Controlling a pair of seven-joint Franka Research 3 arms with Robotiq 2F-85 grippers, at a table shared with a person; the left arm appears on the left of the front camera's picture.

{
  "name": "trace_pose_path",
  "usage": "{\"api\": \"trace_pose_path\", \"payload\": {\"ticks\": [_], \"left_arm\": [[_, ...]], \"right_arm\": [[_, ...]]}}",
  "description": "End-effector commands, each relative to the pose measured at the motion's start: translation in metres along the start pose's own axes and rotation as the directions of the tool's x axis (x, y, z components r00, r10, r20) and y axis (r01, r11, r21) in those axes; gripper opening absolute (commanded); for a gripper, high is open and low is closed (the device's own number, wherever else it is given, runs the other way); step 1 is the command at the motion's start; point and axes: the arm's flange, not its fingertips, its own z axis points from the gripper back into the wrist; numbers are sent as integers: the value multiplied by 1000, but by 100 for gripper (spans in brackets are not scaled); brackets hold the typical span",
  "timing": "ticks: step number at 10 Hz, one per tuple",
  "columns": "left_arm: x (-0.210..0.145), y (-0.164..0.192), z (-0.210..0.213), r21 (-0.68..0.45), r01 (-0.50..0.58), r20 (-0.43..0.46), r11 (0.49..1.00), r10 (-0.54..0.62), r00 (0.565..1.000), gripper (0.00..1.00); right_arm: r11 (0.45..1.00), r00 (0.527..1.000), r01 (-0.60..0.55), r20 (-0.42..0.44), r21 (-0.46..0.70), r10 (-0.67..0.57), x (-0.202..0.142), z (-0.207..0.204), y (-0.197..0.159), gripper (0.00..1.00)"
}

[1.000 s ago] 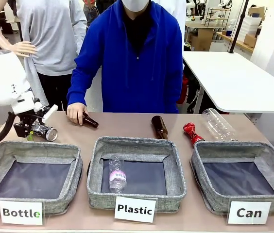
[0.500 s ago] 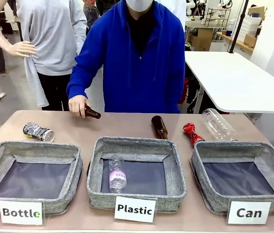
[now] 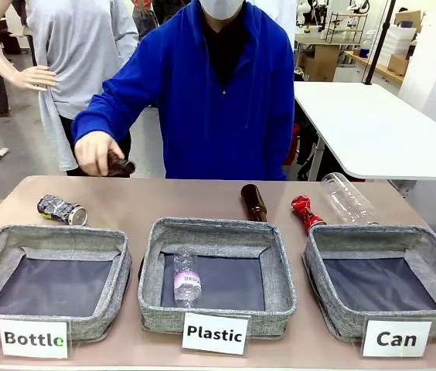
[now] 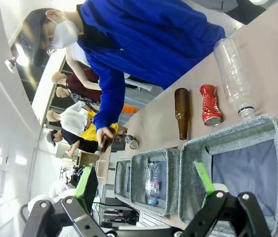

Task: Sort the can waste into the basket.
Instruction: Pick up the can waste from the table and place it in the right Fabric basket.

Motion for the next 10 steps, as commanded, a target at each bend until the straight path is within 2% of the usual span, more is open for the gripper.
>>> {"api": "trace_pose_path", "payload": {"ticks": [1,2,3,4,5,7,9,10], "left_arm": [[47,31,-46,-71,85,-50,994,-88,995,100],[66,41,-74,-127,121,-109,985,-135,985,100],[81,57,-106,-250,139,-154,958,-181,971,100],[91,80,-126,-295,87,-217,951,-156,964,100],[91,91,-122,-286,33,-250,958,-108,962,100],[72,76,-75,-223,-40,-270,974,-23,963,100],[50,35,-30,-164,20,-203,986,-53,978,100],[41,23,-22,-185,62,-162,981,-92,982,100]], "right_arm": [[999,999,-28,17,24,27,3,-1,-1,100],[999,999,-28,17,24,27,3,-1,-1,100],[999,999,-28,17,24,27,3,-1,-1,100],[999,999,-28,17,24,27,3,-1,-1,100],[999,999,-28,17,24,27,3,-1,-1,100],[999,999,-28,17,24,27,3,-1,-1,100],[999,999,-28,17,24,27,3,-1,-1,100],[999,999,-28,17,24,27,3,-1,-1,100]]}}
